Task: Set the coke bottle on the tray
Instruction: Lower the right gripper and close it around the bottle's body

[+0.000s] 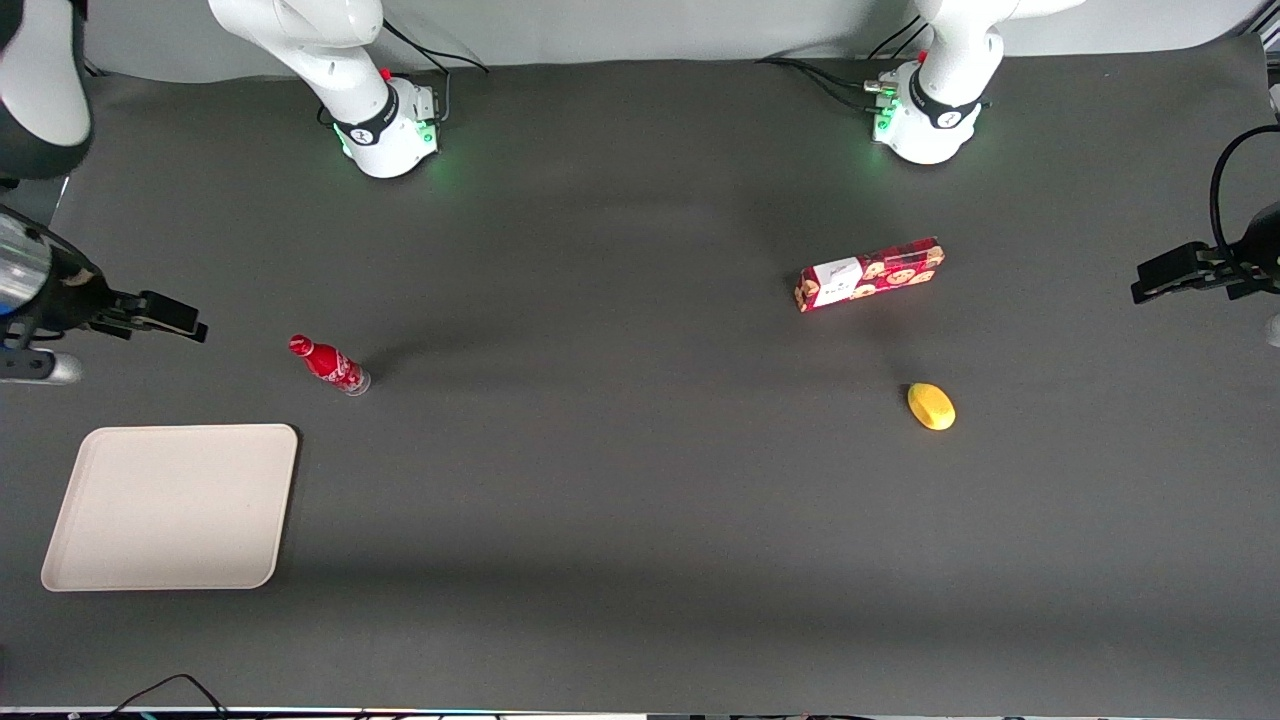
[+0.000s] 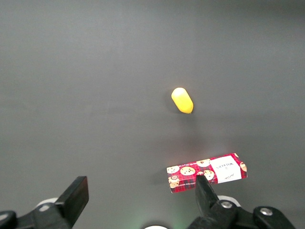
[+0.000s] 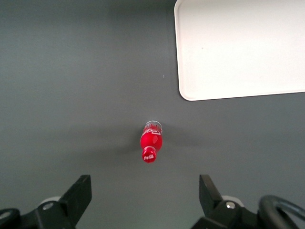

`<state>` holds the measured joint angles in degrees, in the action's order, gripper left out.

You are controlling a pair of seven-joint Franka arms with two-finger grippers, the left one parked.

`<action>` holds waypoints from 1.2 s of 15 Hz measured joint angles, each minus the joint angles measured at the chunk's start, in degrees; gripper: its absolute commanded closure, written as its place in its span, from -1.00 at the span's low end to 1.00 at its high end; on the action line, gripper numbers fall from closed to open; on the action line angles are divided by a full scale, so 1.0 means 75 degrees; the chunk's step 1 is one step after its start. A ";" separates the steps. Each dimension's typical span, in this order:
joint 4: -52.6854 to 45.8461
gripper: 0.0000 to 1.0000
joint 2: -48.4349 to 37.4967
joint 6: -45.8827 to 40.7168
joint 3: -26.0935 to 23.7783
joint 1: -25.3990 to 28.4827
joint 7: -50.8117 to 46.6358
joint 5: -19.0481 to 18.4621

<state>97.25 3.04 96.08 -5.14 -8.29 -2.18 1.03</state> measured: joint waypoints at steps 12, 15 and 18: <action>0.4167 -1.00 -0.0392 0.4171 -0.0117 0.0004 0.0065 -0.0106; 0.4960 -1.00 -0.0403 0.5167 -0.0127 0.0004 0.0120 -0.0160; 0.5400 -1.00 -0.0407 0.5670 -0.0127 0.0004 0.0197 -0.0166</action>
<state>137.76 -0.01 138.61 -6.10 -8.27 -0.70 -0.22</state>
